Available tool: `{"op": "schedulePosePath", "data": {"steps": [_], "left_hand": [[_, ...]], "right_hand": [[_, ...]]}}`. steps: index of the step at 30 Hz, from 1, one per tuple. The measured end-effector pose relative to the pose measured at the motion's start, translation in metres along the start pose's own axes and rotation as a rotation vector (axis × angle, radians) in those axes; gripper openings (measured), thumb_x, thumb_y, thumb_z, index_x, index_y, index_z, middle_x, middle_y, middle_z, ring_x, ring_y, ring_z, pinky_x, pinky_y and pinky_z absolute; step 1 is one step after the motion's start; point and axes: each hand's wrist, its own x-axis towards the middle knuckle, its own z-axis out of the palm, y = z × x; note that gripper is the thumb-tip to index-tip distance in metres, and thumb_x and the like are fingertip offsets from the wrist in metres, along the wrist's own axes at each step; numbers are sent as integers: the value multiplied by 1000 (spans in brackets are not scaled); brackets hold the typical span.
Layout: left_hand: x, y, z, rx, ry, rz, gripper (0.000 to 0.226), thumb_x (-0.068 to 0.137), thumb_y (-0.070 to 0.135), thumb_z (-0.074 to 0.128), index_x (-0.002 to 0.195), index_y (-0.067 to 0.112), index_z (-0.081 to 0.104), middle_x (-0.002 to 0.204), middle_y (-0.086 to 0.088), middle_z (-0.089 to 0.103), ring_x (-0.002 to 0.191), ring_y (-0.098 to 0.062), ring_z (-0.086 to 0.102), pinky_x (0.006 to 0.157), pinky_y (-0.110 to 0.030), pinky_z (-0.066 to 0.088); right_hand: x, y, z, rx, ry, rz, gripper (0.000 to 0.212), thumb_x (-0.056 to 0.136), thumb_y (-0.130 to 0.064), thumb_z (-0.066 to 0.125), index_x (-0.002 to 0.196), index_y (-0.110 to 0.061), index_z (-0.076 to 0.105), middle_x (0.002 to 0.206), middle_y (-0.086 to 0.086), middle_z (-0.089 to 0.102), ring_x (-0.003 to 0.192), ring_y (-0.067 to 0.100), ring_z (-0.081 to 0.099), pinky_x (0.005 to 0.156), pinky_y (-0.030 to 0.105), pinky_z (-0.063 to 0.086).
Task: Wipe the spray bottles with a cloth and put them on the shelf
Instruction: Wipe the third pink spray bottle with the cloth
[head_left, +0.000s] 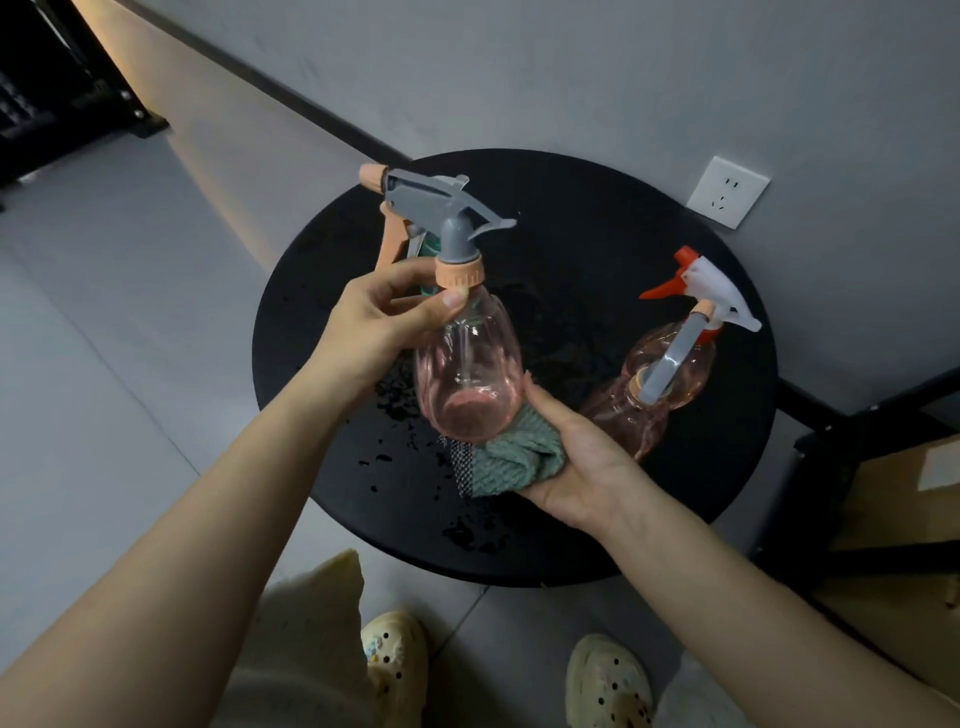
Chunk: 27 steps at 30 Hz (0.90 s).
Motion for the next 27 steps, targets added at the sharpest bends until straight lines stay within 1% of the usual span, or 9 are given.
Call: {"op": "schedulePosePath", "data": {"steps": [2,6,12,14,16,19,23,25,27], "left_hand": [[-1,-1,-6,20,35,-15,35,68,40,68,100,26,67,93,9,71,89,-10,66,76,-27,52],[-2,-6,-10,47,75,-39,26,74,31,71,100,28,67,92,12,71,89,-7,66,75,-24,51],[-1,-17,8,55,80,-48,27,78,22,69,106,20,66,102,5,70,97,-4,66,81,-20,52],[3,-25,18,79,81,-36,25,80,17,69,105,21,66,103,5,70,97,-3,65,85,-23,52],[11,-35,30,104,112,-33,27,80,17,72,106,22,67,104,1,70,100,-7,65,92,-32,51],[28,-46,53,151,161,-9,35,74,29,73,108,24,68,106,1,70,104,-10,64,96,-40,48],[53,-55,86,202,175,-6,46,68,42,71,110,24,69,108,9,69,104,-6,62,95,-38,48],[65,-59,100,250,156,-12,50,65,53,67,109,30,69,111,11,68,105,-6,61,94,-38,48],[76,-63,110,272,131,-25,49,64,57,65,108,35,69,113,14,67,106,-5,60,93,-37,48]], "right_hand": [[5,2,-1,-4,38,-19,48,72,-31,69,113,-6,65,112,14,68,102,26,65,82,39,53],[10,5,-6,-12,128,-41,32,86,-22,63,114,-5,63,109,16,68,99,28,65,76,41,54],[7,17,-20,-76,197,-1,29,91,-25,59,113,-7,64,106,15,69,96,29,65,74,41,53],[6,19,-24,-70,215,9,29,92,-25,57,113,-6,63,105,15,69,93,28,65,73,40,53],[6,19,-28,-58,234,13,29,93,-24,55,113,-5,63,102,15,69,89,28,65,73,40,52],[7,18,-33,-41,265,11,30,93,-24,55,115,-5,62,100,15,69,85,27,65,70,38,52],[8,15,-42,-26,286,6,31,93,-24,55,116,-5,63,105,16,68,84,27,65,69,36,53],[7,14,-47,-26,283,6,30,93,-23,55,114,-4,63,104,16,69,86,27,65,72,36,53],[7,13,-51,-27,273,3,28,93,-23,54,112,-5,64,103,15,69,87,27,65,73,36,53]]}}
